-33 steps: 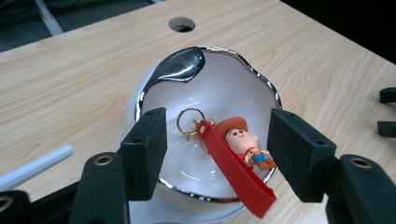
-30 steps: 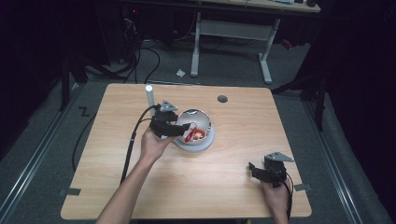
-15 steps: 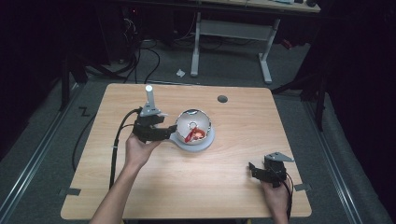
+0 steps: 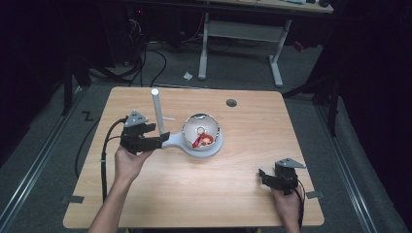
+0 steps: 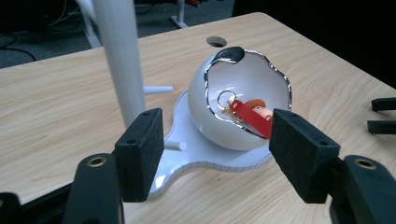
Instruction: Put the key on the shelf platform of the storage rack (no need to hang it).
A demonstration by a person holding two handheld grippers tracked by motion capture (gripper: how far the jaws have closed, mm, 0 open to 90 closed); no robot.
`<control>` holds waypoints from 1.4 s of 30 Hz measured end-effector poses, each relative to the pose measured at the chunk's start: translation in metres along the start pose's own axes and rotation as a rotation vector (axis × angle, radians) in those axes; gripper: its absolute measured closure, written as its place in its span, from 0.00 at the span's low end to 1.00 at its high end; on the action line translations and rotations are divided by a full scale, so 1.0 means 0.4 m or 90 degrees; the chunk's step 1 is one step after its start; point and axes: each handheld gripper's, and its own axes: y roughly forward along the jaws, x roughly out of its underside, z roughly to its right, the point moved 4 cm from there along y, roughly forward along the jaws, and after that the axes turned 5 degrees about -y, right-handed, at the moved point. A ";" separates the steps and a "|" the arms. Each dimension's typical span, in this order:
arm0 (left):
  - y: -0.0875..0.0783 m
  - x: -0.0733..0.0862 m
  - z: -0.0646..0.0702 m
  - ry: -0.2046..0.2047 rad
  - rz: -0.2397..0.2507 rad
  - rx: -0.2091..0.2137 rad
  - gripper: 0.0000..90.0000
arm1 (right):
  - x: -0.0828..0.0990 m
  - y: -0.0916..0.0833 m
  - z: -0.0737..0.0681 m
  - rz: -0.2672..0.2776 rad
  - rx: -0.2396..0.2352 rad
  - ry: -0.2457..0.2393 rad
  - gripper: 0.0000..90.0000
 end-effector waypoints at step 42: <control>-0.151 0.103 -0.082 -0.059 0.034 -0.053 0.34 | 0.000 0.000 0.000 0.000 0.001 0.000 0.31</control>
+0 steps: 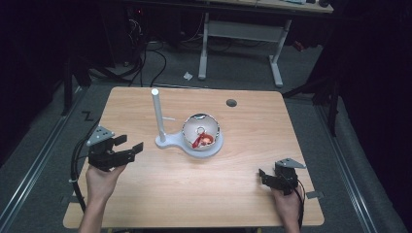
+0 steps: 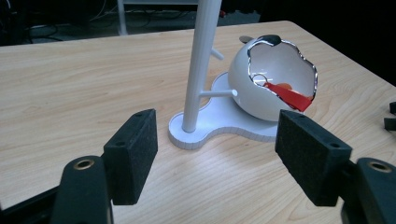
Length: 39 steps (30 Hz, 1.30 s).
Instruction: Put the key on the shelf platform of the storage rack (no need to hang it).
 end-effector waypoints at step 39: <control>0.032 0.132 -0.045 -0.054 -0.017 -0.034 0.30 | 0.000 0.000 0.000 0.000 0.000 -0.001 0.31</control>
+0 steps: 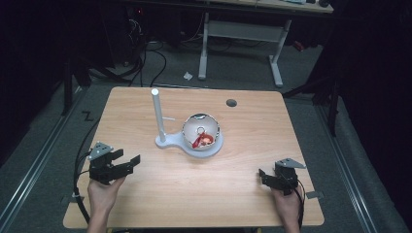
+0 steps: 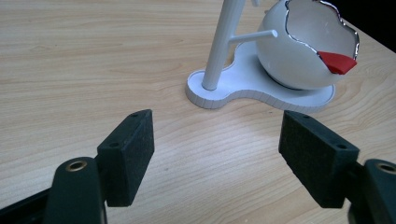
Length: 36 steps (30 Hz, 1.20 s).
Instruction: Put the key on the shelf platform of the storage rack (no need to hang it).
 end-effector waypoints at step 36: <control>0.151 0.102 0.012 0.042 -0.076 -0.036 0.27 | 0.000 0.000 -0.001 0.000 0.000 0.001 0.31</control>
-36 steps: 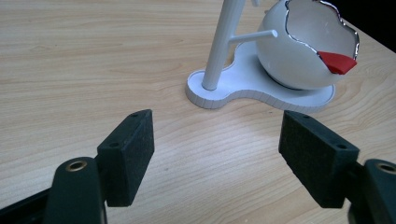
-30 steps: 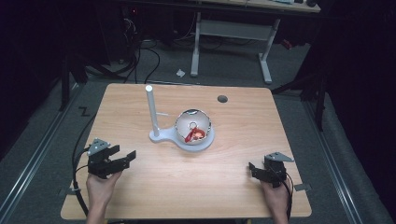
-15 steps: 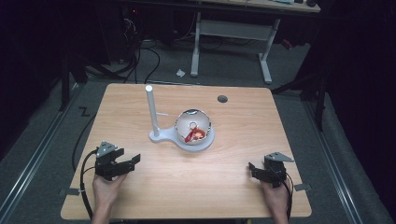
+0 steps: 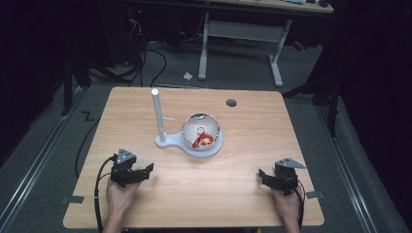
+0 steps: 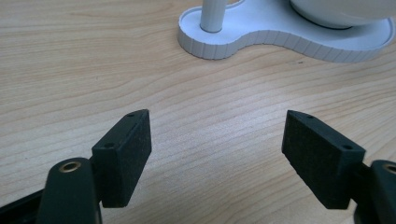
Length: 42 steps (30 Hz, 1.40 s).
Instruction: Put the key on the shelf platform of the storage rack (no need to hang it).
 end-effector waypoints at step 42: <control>0.058 0.020 0.016 0.050 -0.030 -0.056 0.26 | 0.000 0.000 0.000 0.000 -0.001 0.000 0.31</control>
